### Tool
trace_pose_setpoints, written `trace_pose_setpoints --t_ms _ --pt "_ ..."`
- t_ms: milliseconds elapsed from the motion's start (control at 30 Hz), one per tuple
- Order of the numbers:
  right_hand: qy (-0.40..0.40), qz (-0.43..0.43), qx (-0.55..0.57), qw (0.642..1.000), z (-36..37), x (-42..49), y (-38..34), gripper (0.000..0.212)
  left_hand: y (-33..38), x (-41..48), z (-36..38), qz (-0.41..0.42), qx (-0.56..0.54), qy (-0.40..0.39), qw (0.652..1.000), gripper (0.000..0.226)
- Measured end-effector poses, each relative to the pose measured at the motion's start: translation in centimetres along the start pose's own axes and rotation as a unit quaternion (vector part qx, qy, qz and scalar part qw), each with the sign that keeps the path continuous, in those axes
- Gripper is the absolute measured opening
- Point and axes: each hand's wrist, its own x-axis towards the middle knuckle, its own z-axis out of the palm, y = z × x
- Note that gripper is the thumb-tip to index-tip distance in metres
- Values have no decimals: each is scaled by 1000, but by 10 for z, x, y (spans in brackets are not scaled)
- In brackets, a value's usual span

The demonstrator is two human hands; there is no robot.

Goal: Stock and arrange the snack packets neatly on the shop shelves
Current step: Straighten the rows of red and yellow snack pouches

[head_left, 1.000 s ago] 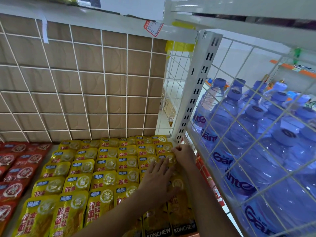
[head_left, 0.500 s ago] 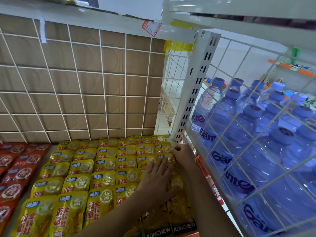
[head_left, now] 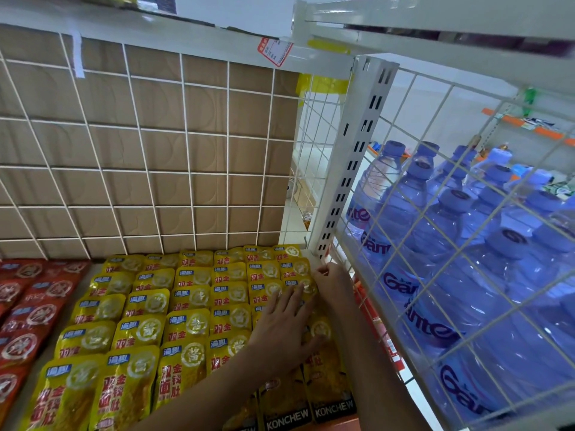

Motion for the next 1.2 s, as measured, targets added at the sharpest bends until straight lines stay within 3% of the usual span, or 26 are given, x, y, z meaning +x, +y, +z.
trace_pose_setpoints --t_ms 200,467,600,700,800,933,1000,1133,1200 --pt "-39 -2 -7 999 -5 -6 2 27 -1 1 2 -4 15 2 1000 87" --pt "-32 0 1 999 -2 -7 2 25 -1 0 1 -8 24 1 1000 78" --pt "22 6 63 998 0 -12 2 23 -2 0 -1 -5 16 8 1000 93" --pt "55 -1 128 990 -2 -25 2 22 -9 -6 -7 -28 -2 26 999 82" --pt "40 -9 165 986 -7 -40 3 29 -22 -24 -21 -58 -49 54 996 73" --pt "-23 -60 164 984 -7 -66 12 43 -39 -49 -27 -90 -29 55 994 96" --pt "-41 -88 143 985 -5 -77 18 50 -43 -60 -23 -91 -9 60 994 97" --pt "-58 -108 91 988 2 -91 29 67 -38 -81 -6 -41 50 27 998 67" --pt "-52 -119 50 990 4 -95 31 76 -34 -85 3 2 64 12 998 68"
